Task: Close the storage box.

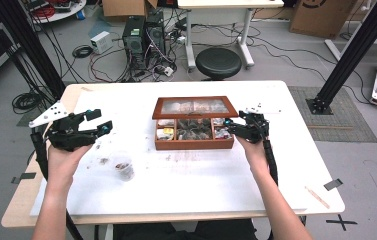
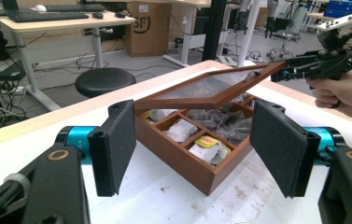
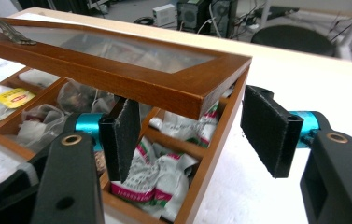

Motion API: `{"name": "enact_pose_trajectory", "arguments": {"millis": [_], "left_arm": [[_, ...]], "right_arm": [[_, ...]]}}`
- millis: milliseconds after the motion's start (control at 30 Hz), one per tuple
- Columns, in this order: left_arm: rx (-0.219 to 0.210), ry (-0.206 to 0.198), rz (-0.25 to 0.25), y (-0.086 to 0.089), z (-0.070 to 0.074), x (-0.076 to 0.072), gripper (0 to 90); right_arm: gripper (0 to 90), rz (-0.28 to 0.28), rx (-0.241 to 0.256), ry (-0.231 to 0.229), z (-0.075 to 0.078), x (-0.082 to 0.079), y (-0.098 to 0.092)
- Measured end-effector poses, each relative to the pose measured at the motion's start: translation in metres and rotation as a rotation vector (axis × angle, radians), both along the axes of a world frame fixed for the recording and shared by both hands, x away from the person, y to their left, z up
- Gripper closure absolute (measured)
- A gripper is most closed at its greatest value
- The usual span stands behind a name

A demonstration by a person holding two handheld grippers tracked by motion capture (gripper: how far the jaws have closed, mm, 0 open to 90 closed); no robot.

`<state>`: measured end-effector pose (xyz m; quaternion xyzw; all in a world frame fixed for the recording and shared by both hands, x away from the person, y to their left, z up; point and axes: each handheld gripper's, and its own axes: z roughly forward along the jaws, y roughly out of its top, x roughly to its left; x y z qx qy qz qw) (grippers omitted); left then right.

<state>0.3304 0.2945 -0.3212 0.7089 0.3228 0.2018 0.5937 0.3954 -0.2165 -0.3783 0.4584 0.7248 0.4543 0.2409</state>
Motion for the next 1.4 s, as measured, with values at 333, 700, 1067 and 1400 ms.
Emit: {"name": "enact_pose_trajectory", "arguments": {"millis": [333, 700, 1067, 1400], "left_arm": [[0.002, 0.004, 0.002, 0.0, -0.002, -0.006, 31.5], [0.005, 0.016, -0.007, -0.004, -0.005, -0.007, 31.7], [0.011, 0.029, -0.012, -0.007, -0.008, -0.009, 31.7], [0.008, 0.036, -0.009, -0.007, -0.01, -0.009, 31.6]], "right_arm": [[43.5, 0.015, 0.016, 0.036, -0.01, -0.005, -0.001], [45.5, 0.021, -0.03, 0.037, -0.024, -0.012, 0.001], [45.8, 0.021, -0.075, 0.054, -0.033, -0.016, 0.002], [46.0, 0.032, -0.083, 0.071, -0.036, -0.019, 0.003]]}}
